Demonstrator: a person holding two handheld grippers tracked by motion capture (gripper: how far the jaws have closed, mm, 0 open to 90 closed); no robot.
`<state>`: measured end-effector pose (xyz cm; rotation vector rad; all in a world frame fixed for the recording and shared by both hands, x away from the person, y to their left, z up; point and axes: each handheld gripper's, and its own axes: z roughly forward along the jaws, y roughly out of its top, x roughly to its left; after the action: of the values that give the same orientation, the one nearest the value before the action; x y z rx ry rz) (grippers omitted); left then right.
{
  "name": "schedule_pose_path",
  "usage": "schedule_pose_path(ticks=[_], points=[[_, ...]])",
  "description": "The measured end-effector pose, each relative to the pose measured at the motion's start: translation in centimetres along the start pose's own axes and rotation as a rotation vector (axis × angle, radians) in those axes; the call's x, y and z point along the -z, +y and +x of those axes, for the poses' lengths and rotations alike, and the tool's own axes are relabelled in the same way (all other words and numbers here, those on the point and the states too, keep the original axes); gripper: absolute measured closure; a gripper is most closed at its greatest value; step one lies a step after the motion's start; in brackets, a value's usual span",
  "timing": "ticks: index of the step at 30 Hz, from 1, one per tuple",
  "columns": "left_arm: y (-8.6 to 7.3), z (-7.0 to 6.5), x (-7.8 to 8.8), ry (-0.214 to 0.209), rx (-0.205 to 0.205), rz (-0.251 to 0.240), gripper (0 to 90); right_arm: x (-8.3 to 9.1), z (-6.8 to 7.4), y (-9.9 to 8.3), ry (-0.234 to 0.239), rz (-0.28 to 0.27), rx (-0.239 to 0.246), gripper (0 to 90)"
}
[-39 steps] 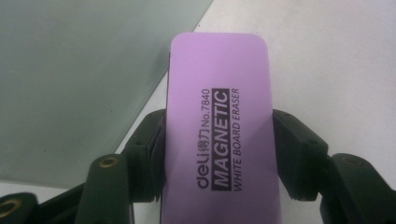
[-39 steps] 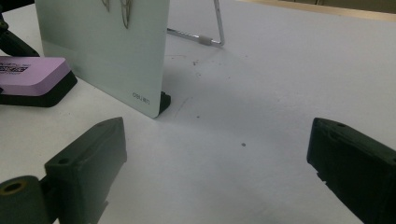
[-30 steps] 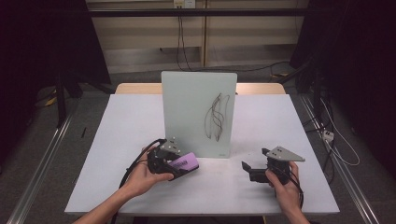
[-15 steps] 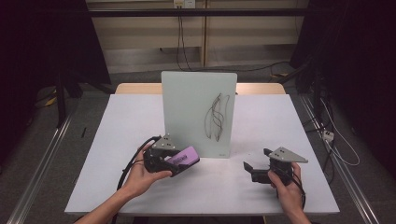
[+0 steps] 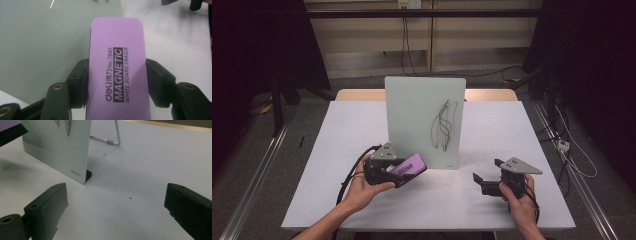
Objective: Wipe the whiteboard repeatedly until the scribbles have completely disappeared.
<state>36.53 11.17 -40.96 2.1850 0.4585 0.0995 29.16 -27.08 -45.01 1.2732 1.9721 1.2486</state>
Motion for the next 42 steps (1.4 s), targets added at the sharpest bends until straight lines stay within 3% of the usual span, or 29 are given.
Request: schedule_pose_path(ticks=[8, 19, 26, 32, 42], points=[[0.0, 0.1, 0.3, -0.008, 0.007, -0.034, 41.3, -0.4, 0.0, 0.1, -0.003, 0.009, -0.004, 5.2], [0.9, -0.1, 0.5, 0.014, -0.008, -0.054, 41.2, -0.1, -0.2, -0.1, -0.002, 0.004, 0.0, 5.3], [2.0, -0.4, 0.7, 0.047, -0.043, -0.064, 41.2, 0.0, 0.0, -0.1, 0.002, 0.003, 0.003, 5.2], [2.8, -0.2, 0.3, 0.043, -0.039, -0.083, 41.2, -0.1, -0.1, -0.1, 0.002, 0.004, 0.0, 5.2], [4.5, -0.2, 0.4, 0.074, -0.086, -0.086, 41.2, -0.1, -0.1, -0.1, 0.005, 0.005, 0.002, 5.2]])
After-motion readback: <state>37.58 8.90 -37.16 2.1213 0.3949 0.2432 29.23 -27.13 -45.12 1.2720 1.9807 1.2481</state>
